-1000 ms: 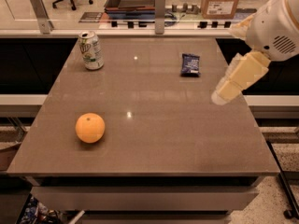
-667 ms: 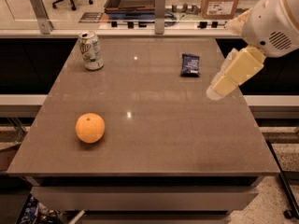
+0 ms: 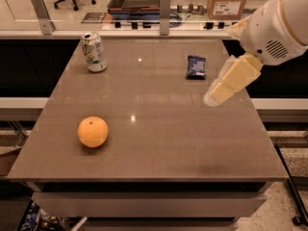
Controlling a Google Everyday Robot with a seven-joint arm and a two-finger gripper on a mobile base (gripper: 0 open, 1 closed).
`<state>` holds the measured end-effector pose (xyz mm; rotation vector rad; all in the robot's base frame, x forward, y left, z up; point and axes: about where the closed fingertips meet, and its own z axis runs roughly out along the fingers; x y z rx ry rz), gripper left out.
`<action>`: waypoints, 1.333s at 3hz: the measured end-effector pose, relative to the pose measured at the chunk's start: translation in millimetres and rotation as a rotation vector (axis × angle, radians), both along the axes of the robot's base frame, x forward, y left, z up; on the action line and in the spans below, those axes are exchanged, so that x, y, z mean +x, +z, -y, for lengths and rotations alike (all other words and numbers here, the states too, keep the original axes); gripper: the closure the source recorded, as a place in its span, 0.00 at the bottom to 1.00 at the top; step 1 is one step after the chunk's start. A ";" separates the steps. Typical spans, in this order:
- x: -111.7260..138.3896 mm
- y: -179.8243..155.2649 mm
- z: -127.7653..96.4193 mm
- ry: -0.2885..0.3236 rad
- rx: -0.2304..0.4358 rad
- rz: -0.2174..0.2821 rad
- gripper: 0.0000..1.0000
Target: Pick 7up can
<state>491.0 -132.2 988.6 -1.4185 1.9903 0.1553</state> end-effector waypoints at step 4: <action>78.5 -47.8 -121.3 -0.007 0.399 0.154 0.00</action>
Offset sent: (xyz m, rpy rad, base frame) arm 0.0658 0.1074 -0.0583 0.4085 -0.1304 -0.0026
